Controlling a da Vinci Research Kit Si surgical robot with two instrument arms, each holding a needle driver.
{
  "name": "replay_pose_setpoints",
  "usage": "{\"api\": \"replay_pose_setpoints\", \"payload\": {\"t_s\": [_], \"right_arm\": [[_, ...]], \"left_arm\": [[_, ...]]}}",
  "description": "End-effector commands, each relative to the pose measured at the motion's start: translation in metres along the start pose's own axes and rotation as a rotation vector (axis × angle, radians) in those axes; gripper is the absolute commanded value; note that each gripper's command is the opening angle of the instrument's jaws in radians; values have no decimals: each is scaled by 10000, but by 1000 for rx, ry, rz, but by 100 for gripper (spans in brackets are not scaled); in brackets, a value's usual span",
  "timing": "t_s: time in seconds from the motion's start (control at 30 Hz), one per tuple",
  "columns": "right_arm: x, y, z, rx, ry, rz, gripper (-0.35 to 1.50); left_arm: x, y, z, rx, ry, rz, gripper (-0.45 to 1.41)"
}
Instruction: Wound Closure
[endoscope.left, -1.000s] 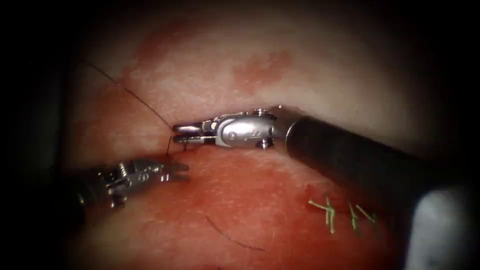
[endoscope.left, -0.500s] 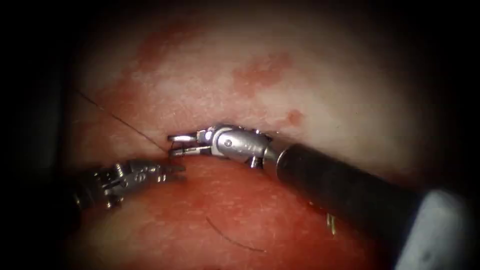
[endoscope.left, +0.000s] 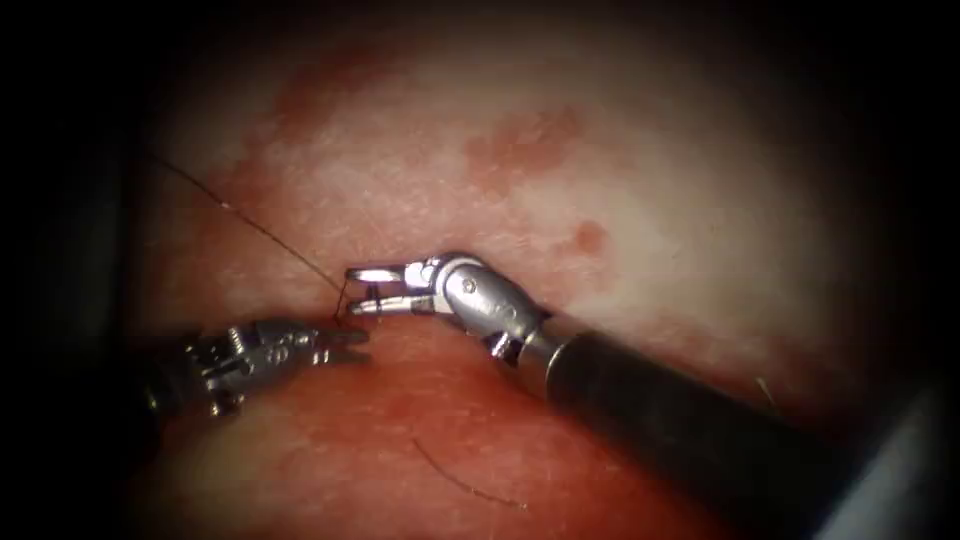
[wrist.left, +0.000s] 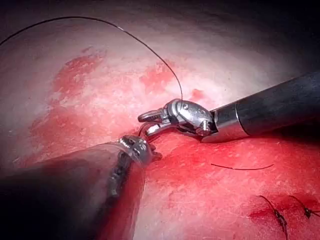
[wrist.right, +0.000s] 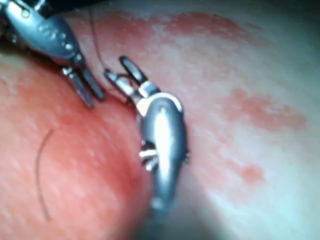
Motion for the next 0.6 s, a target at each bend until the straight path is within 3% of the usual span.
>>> {"api": "replay_pose_setpoints", "payload": {"t_s": [0.03,0.37,0.6], "right_arm": [[-3,7,6,-2,0,-2,-35],[-8,8,7,-6,-22,61,-35],[-13,0,9,17,-59,254,-35]], "left_arm": [[-1,-1,9,-1,0,0,-11],[0,0,9,-1,0,0,-11],[0,0,8,-1,0,0,-11]]}}
